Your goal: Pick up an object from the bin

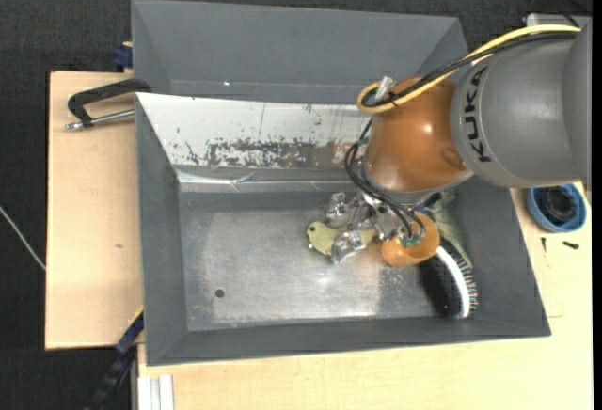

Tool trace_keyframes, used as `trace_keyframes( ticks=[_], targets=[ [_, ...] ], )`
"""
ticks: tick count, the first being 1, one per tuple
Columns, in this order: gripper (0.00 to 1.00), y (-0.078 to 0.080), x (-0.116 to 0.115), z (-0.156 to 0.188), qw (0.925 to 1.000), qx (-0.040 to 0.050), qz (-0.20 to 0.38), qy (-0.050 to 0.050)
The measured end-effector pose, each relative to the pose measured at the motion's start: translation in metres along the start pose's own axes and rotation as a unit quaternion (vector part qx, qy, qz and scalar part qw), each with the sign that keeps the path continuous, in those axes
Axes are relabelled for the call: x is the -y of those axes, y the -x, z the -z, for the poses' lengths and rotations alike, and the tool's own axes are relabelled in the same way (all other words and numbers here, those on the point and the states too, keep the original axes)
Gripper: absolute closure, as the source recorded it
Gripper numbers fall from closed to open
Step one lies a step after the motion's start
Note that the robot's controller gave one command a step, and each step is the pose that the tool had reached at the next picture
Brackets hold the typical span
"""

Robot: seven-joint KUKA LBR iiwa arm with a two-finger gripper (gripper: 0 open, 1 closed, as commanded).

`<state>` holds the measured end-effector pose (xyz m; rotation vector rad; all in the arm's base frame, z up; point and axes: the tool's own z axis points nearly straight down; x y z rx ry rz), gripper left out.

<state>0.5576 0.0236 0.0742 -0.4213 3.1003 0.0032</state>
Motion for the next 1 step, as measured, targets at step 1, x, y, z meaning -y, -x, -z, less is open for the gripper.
trace_keyframes(
  ticks=[1],
  targets=[
    [1.00, -0.0045, -0.0098, 0.1461, 0.9885, 0.0000, 0.151, -0.001]
  ],
)
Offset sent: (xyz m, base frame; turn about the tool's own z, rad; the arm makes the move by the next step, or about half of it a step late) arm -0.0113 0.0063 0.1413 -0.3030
